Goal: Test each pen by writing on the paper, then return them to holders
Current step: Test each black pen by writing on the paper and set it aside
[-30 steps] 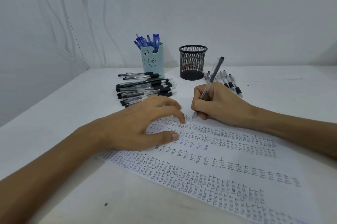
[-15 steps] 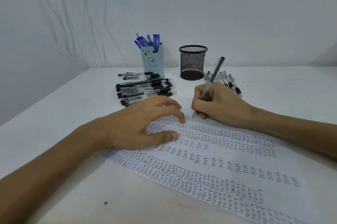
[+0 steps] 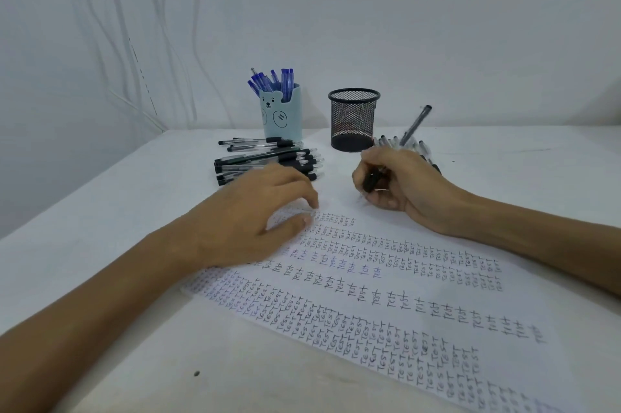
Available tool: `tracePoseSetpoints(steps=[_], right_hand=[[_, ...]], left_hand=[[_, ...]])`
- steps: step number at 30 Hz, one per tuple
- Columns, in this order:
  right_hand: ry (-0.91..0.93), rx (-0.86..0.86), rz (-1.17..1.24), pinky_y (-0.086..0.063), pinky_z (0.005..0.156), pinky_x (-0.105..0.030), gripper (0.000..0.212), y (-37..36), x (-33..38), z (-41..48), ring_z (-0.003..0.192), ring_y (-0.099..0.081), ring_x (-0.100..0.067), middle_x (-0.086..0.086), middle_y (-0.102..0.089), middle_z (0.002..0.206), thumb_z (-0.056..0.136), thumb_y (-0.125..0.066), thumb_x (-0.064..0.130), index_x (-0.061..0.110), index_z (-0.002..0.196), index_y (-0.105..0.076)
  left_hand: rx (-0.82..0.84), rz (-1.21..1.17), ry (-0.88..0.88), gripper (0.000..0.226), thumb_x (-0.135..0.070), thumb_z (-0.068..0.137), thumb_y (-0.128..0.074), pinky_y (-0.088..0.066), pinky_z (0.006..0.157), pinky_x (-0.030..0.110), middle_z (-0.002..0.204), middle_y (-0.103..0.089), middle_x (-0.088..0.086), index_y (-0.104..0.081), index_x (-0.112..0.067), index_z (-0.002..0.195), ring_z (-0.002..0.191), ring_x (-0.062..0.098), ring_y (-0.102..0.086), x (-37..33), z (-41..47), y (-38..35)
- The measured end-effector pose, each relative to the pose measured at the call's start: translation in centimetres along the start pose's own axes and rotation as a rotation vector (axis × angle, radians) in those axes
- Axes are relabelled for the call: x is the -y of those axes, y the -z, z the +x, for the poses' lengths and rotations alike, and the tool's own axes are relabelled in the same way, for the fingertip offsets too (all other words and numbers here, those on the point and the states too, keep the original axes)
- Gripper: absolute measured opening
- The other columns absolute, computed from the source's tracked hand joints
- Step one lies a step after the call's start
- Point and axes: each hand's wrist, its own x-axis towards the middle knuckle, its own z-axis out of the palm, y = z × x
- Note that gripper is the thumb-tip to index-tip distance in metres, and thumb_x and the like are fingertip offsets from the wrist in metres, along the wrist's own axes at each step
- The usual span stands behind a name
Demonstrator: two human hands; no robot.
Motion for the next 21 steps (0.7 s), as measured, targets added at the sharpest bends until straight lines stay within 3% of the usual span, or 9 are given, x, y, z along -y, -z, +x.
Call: tracePoseSetpoints(steps=[3,7,10,15,21], right_hand=[[0.075,0.05,-0.083,-0.032,0.041,-0.02,0.015,0.4,-0.3,-0.1,0.051,-0.049,-0.016,-0.015,-0.064,0.081,0.099,-0.064,0.027,0.014,0.092,-0.064],[0.057,-0.029,0.089,-0.044,0.04,-0.021,0.03,0.0,0.3,-0.2,0.047,-0.059,-0.021,-0.019,-0.068,0.075,0.104,-0.052,0.036,0.007,0.103,-0.055],[-0.045,-0.048,0.216,-0.05,0.042,-0.024,0.046,-0.3,0.8,-0.3,0.047,-0.063,-0.029,-0.022,-0.069,0.072,0.109,-0.035,0.044,0.007,0.092,-0.057],[-0.034,-0.05,0.158,-0.049,0.042,-0.025,0.045,0.0,0.8,-0.2,0.048,-0.062,-0.027,-0.018,-0.069,0.074,0.109,-0.037,0.037,0.006,0.09,-0.063],[0.048,-0.222,-0.174,-0.034,0.042,-0.024,0.057,2.5,2.2,2.0,0.037,-0.048,-0.017,-0.01,-0.062,0.057,0.1,-0.046,0.06,0.01,0.085,-0.069]], left_hand=[[-0.12,0.099,0.111,0.018,-0.037,0.101,-0.053,-0.053,0.091,0.04,0.119,-0.06,-0.015,-0.064,-0.032,0.114,0.112,0.01,-0.055,0.9,-0.2,0.0],[-0.174,0.132,0.249,0.016,-0.03,0.098,-0.063,-0.054,0.084,0.039,0.111,-0.056,-0.017,-0.066,-0.028,0.114,0.104,0.012,-0.057,1.2,-0.4,-0.2],[-0.178,0.142,0.303,0.018,-0.031,0.099,-0.062,-0.053,0.083,0.037,0.113,-0.058,-0.013,-0.066,-0.027,0.116,0.103,0.014,-0.058,1.1,-0.3,-0.2],[-0.179,0.207,0.401,0.016,-0.029,0.1,-0.06,-0.052,0.081,0.036,0.113,-0.061,-0.009,-0.065,-0.025,0.114,0.103,0.017,-0.059,1.2,-0.3,0.0],[-0.177,0.184,0.444,0.008,-0.025,0.1,-0.059,-0.049,0.077,0.032,0.105,-0.061,-0.009,-0.066,-0.024,0.104,0.094,0.016,-0.058,1.5,-0.3,0.0]])
